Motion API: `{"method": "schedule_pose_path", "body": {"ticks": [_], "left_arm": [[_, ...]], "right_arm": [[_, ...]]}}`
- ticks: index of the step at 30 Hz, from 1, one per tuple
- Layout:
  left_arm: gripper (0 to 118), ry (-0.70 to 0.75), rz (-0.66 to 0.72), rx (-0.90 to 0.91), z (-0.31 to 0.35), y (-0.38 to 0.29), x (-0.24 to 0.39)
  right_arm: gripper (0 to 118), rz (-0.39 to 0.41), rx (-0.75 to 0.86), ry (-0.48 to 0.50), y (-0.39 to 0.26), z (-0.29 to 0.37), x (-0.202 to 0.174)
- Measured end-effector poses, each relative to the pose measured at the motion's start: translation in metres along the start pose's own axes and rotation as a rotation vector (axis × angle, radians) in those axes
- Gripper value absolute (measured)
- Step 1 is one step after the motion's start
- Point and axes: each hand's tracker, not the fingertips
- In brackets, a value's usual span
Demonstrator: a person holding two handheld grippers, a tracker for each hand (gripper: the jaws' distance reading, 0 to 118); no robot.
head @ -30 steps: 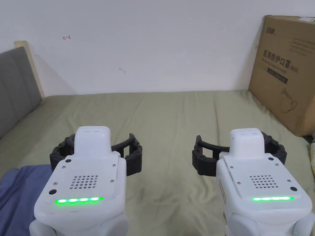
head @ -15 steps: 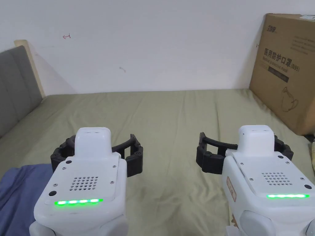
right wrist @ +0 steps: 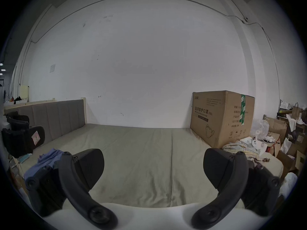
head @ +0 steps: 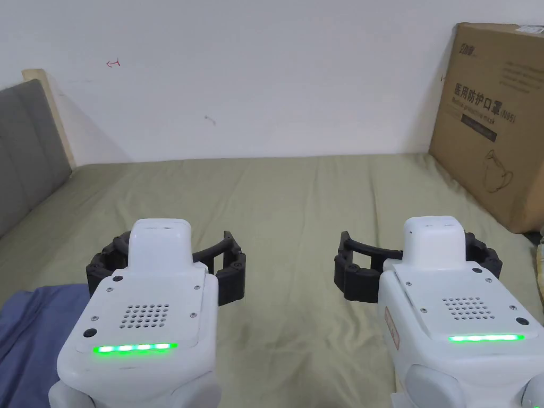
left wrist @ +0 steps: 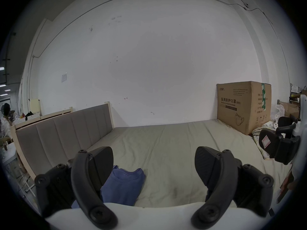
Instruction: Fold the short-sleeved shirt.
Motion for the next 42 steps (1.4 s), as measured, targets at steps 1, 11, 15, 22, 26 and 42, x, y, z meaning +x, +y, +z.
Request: {"method": "schedule_pose_path", "body": {"ticks": [1, 11, 15, 22, 26, 42], "left_arm": [[101, -0.006, 0.004, -0.010, -0.001, 0.000, 0.000], [0, -0.037, -0.046, 0.029, 0.005, 0.001, 0.006], [0, -0.051, -0.019, 0.011, 0.004, 0.001, 0.006], [0, -0.021, 0.019, -0.028, 0.002, 0.000, -0.017], [0, 0.095, 0.040, -0.050, 0.010, -0.001, -0.058], [0, 0.513, 0.053, -0.187, 0.053, -0.027, -0.200]], "right_arm": [[118, -0.006, 0.004, 0.003, 0.000, 0.000, 0.000], [1, 0.015, -0.019, -0.021, -0.006, -0.002, -0.004], [1, -0.005, -0.039, -0.015, -0.010, -0.004, -0.003], [1, -0.054, -0.045, 0.024, 0.000, -0.012, -0.012], [1, -0.058, -0.059, 0.162, 0.007, -0.025, -0.050], [1, -0.027, -0.203, 0.635, -0.007, -0.039, -0.225]]}}
